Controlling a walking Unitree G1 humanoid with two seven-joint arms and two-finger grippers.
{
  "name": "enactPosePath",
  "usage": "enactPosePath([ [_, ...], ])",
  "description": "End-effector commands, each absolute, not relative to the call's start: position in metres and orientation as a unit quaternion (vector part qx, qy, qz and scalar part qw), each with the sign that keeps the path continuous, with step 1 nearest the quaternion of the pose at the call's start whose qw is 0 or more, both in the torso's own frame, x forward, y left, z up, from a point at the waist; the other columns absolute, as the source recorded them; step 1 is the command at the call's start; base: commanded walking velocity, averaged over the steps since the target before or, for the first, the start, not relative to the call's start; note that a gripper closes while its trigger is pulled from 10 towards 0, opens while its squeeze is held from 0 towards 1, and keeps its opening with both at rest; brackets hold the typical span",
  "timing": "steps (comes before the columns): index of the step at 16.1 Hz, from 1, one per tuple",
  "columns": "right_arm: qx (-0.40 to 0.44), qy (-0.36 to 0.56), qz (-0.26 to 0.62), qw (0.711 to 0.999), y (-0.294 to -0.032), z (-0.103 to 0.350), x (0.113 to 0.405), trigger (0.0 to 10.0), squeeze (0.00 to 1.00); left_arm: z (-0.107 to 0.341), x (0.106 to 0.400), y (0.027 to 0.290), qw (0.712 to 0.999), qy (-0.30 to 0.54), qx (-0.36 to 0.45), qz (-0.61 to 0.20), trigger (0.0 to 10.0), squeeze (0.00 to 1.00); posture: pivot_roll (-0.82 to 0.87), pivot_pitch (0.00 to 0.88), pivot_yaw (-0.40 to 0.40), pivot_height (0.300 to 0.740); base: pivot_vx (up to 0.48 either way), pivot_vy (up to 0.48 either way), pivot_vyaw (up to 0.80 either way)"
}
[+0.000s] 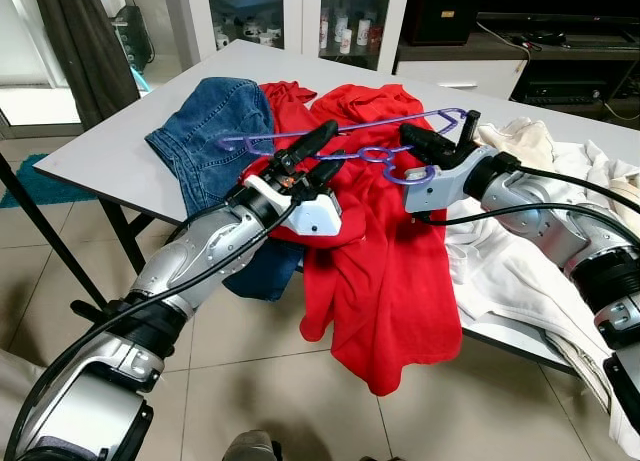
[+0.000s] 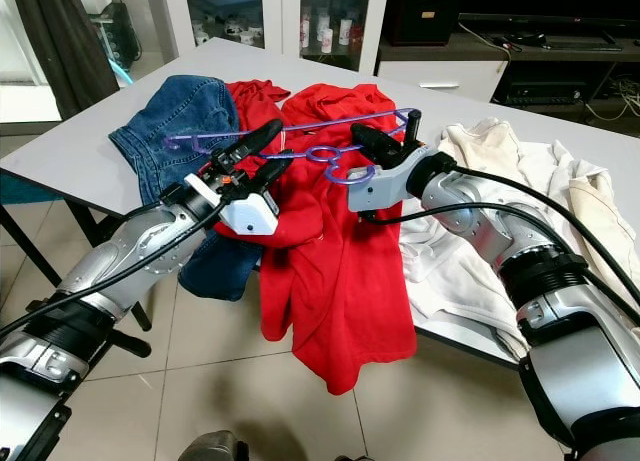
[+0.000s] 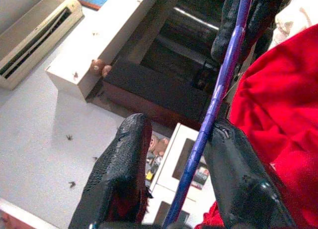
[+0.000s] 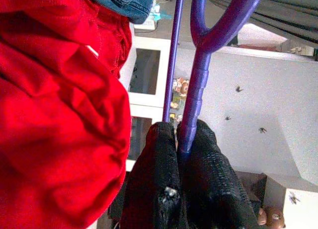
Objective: Hang hanger
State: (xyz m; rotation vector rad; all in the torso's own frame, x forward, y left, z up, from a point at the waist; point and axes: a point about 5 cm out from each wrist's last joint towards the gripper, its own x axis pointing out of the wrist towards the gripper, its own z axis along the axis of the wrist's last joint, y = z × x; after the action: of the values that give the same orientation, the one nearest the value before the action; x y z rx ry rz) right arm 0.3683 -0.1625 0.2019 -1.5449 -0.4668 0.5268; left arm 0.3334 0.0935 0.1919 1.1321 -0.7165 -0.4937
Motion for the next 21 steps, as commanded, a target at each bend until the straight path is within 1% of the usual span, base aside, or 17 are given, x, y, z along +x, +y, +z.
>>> enactPosePath([
  [1, -0.7, -0.171, 0.219, 0.658, -0.176, 0.2, 0.371, 0.0, 0.0, 0.205, 0.335, 0.092, 0.772, -0.344, 0.493, -0.208, 10.0, 0.4, 0.23, 0.0, -0.013, 0.74, 0.0, 0.0, 0.0],
  [2, -0.7, -0.169, 0.217, 0.659, -0.177, 0.2, 0.372, 0.0, 0.0, 0.205, 0.335, 0.092, 0.779, -0.341, 0.483, -0.21, 10.0, 0.33, 0.23, 0.0, -0.013, 0.74, 0.0, 0.0, 0.0],
  [3, -0.699, -0.16, 0.211, 0.664, -0.179, 0.199, 0.373, 0.0, 0.0, 0.205, 0.334, 0.091, 0.784, -0.34, 0.474, -0.212, 10.0, 0.2, 0.23, 0.0, -0.012, 0.74, 0.0, 0.0, 0.0],
  [4, -0.7, -0.139, 0.205, 0.67, -0.184, 0.197, 0.375, 0.0, 0.0, 0.206, 0.332, 0.09, 0.784, -0.347, 0.468, -0.214, 10.0, 0.11, 0.23, 0.0, -0.013, 0.74, 0.0, 0.0, 0.0],
  [5, -0.7, -0.127, 0.205, 0.673, -0.187, 0.195, 0.375, 0.0, 0.0, 0.207, 0.331, 0.09, 0.784, -0.352, 0.465, -0.213, 10.0, 0.1, 0.23, 0.0, -0.013, 0.74, 0.0, 0.0, 0.0],
  [7, -0.687, -0.115, 0.204, 0.687, -0.189, 0.195, 0.376, 0.0, 0.0, 0.208, 0.327, 0.09, 0.781, -0.363, 0.462, -0.211, 10.0, 0.08, 0.23, 0.0, -0.014, 0.74, 0.0, 0.0, 0.0],
  [8, -0.67, -0.102, 0.205, 0.706, -0.189, 0.196, 0.377, 0.0, 0.0, 0.21, 0.324, 0.089, 0.777, -0.376, 0.456, -0.214, 10.0, 0.08, 0.23, 0.0, -0.015, 0.74, 0.0, 0.0, 0.0],
  [11, -0.648, -0.067, 0.211, 0.728, -0.192, 0.192, 0.379, 0.0, 0.0, 0.209, 0.316, 0.087, 0.769, -0.397, 0.447, -0.227, 10.0, 0.07, 0.23, 0.0, -0.017, 0.74, 0.0, 0.0, 0.0],
  [12, -0.633, -0.059, 0.213, 0.742, -0.192, 0.193, 0.379, 0.0, 0.0, 0.208, 0.314, 0.087, 0.768, -0.398, 0.447, -0.228, 10.0, 0.07, 0.23, 0.0, -0.017, 0.74, 0.0, 0.0, 0.0],
  [13, -0.612, -0.052, 0.216, 0.759, -0.192, 0.194, 0.379, 0.0, 0.0, 0.208, 0.313, 0.087, 0.767, -0.4, 0.446, -0.229, 10.0, 0.06, 0.23, 0.0, -0.017, 0.74, 0.0, 0.0, 0.0],
  [17, -0.482, -0.018, 0.229, 0.845, -0.191, 0.209, 0.382, 0.0, 0.0, 0.213, 0.307, 0.086, 0.764, -0.424, 0.431, -0.227, 10.0, 0.07, 0.23, 0.0, -0.02, 0.74, 0.0, 0.0, 0.0],
  [18, -0.458, -0.008, 0.233, 0.858, -0.192, 0.211, 0.383, 0.0, 0.0, 0.212, 0.307, 0.085, 0.764, -0.425, 0.428, -0.229, 10.0, 0.07, 0.23, 0.0, -0.022, 0.74, 0.0, 0.0, 0.0],
  [19, -0.448, -0.001, 0.239, 0.862, -0.192, 0.211, 0.383, 0.0, 0.0, 0.212, 0.306, 0.084, 0.764, -0.424, 0.427, -0.231, 10.0, 0.06, 0.23, 0.0, -0.023, 0.74, 0.0, 0.0, 0.0],
  [21, -0.396, 0.025, 0.278, 0.875, -0.191, 0.211, 0.379, 0.0, 0.0, 0.208, 0.304, 0.081, 0.766, -0.422, 0.423, -0.238, 10.0, 0.06, 0.22, 0.0, -0.025, 0.74, 0.0, 0.0, 0.0],
])
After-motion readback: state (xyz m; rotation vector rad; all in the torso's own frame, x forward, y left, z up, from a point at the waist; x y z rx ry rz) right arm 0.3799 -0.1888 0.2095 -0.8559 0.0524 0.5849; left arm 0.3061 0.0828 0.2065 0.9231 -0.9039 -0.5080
